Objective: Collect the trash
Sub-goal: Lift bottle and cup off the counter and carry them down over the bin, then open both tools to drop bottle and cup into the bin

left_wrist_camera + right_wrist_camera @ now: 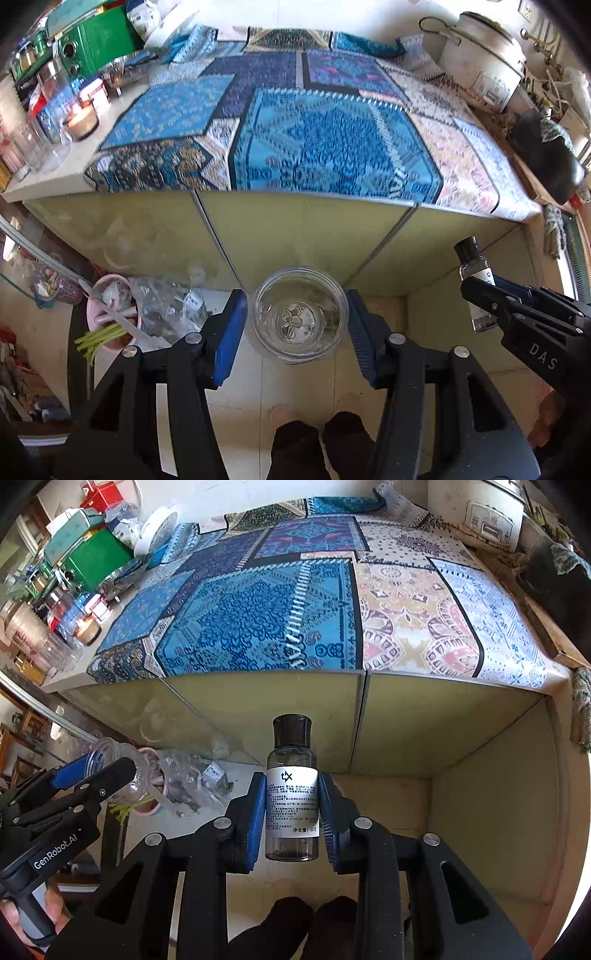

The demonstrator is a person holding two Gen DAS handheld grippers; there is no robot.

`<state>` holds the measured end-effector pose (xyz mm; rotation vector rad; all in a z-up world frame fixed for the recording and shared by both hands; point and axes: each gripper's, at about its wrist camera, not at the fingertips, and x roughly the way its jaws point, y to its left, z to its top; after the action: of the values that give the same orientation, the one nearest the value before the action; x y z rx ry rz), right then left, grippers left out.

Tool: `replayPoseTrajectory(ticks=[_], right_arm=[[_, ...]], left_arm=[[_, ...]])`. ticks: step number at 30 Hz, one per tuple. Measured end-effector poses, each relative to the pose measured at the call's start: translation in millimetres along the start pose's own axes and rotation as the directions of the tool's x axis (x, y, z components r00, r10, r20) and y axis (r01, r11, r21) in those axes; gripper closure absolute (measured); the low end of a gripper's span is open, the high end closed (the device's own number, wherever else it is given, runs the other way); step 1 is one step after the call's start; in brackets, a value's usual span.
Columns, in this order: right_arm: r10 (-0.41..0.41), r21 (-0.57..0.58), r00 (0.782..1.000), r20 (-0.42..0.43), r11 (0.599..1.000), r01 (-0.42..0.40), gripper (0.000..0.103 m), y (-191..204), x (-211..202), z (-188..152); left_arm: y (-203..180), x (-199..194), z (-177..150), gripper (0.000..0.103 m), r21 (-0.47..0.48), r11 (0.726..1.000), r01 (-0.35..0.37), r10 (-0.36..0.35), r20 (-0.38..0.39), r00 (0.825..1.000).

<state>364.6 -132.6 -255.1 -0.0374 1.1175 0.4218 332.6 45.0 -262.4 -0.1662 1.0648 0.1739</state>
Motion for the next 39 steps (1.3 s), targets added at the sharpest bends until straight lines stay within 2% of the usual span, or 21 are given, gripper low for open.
replayPoseTrajectory(ticks=[5, 11, 16, 21, 28, 36, 39], right_arm=[[-0.022, -0.004, 0.995, -0.092, 1.000, 0.022, 0.077, -28.6, 54.6, -18.9], [-0.016, 0.073, 0.976, -0.216, 0.997, 0.032, 0.077, -69.7, 132.6, -55.2], [-0.004, 0.084, 0.961, -0.277, 0.996, 0.028, 0.077, -86.6, 202.6, -79.8], [0.010, 0.048, 0.950, -0.311, 0.999, 0.005, 0.077, -89.9, 278.6, -99.9], [0.045, -0.001, 0.943, -0.329, 0.999, -0.048, 0.077, -85.9, 378.0, -118.3], [0.096, 0.009, 0.935, -0.340, 0.995, -0.099, 0.077, -93.8, 448.4, -127.5], [0.115, 0.023, 0.923, -0.367, 0.993, -0.115, 0.077, -97.3, 465.1, -128.6]], left_arm=[[-9.5, 63.1, -21.7, 0.050, -0.007, 1.000, -0.020, 0.019, -0.099, 0.995], [-13.6, 148.1, -58.3, 0.050, -0.064, 0.998, -0.002, -0.011, -0.194, 0.981], [-12.2, 225.4, -89.4, 0.050, -0.094, 0.996, 0.006, -0.030, -0.257, 0.966], [-2.3, 289.7, -119.2, 0.050, -0.122, 0.993, -0.012, -0.021, -0.268, 0.963], [19.5, 376.3, -156.0, 0.050, -0.209, 0.978, 0.004, -0.062, -0.272, 0.960], [28.6, 451.8, -186.6, 0.050, -0.236, 0.972, 0.006, -0.071, -0.267, 0.961], [27.0, 468.7, -195.6, 0.050, -0.224, 0.975, 0.005, -0.068, -0.274, 0.959]])
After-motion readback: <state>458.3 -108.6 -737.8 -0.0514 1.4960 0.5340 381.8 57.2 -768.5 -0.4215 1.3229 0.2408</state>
